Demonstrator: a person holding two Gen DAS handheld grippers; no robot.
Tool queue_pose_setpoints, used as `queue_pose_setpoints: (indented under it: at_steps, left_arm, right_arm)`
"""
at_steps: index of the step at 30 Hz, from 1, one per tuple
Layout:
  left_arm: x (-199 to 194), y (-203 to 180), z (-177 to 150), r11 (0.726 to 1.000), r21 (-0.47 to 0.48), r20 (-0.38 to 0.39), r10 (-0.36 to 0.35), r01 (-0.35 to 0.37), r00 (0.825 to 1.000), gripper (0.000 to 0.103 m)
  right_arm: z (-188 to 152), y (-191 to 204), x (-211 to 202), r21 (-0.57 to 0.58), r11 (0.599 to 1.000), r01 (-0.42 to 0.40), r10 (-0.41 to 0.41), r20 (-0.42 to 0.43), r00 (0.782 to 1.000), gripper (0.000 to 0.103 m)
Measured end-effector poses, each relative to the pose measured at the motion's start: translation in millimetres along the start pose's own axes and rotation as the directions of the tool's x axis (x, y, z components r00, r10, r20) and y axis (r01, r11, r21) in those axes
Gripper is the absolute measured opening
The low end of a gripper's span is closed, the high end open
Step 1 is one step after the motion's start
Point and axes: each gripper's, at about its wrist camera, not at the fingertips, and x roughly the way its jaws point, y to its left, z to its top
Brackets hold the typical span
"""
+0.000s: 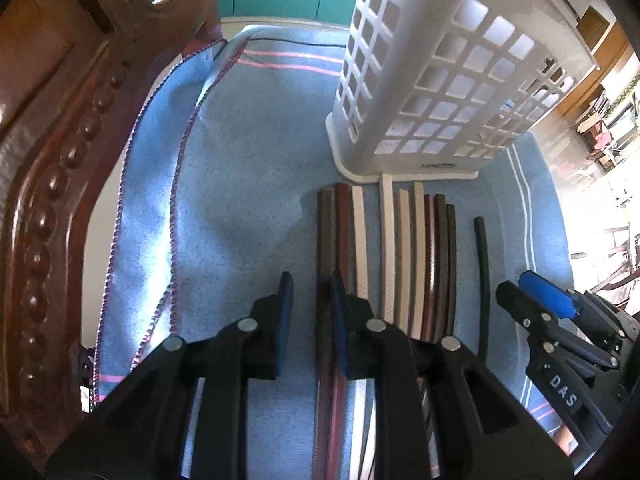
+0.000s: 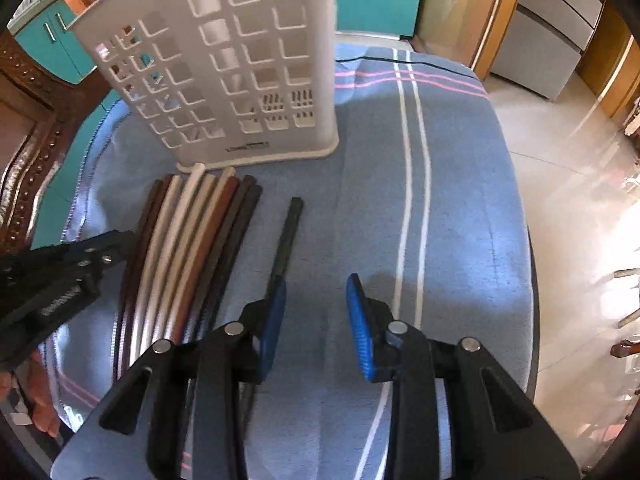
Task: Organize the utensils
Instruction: 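Close the right gripper on the black chopstick while the left gripper grasps a brown chopstick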
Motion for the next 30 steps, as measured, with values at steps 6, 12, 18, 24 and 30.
queue_pose_setpoints:
  at_steps: [6,12,18,24,30]
  left_arm:
    - [5,-11,1,0.999,0.031,0.008,0.043,-0.043,0.999,0.020]
    - [10,-22,2,0.998,0.036,0.022,0.052,-0.053,0.998,0.015]
    - [12,-23,-4,0.999,0.028,0.025,0.039,-0.039,0.999,0.013]
    - [10,-15,-20,1.000,0.010,0.016,-0.017,0.017,1.000,0.007]
    - [3,-21,-21,0.999,0.032,0.025,-0.025,0.024,0.999,0.007]
  right_arm:
    - [-3,17,8,-0.035,0.996,0.077,-0.077,-0.005,0.997,0.033]
    - [-8,28,9,-0.017,1.000,0.005,-0.006,-0.029,1.000,0.034]
    - [-18,42,5,-0.074,0.996,0.054,-0.056,-0.032,0.998,0.010]
    - [-9,20,4,-0.049,0.996,0.076,-0.080,-0.079,0.994,0.006]
    - [-9,-3,-2,-0.039,0.995,0.089,-0.092,-0.088,0.992,0.007]
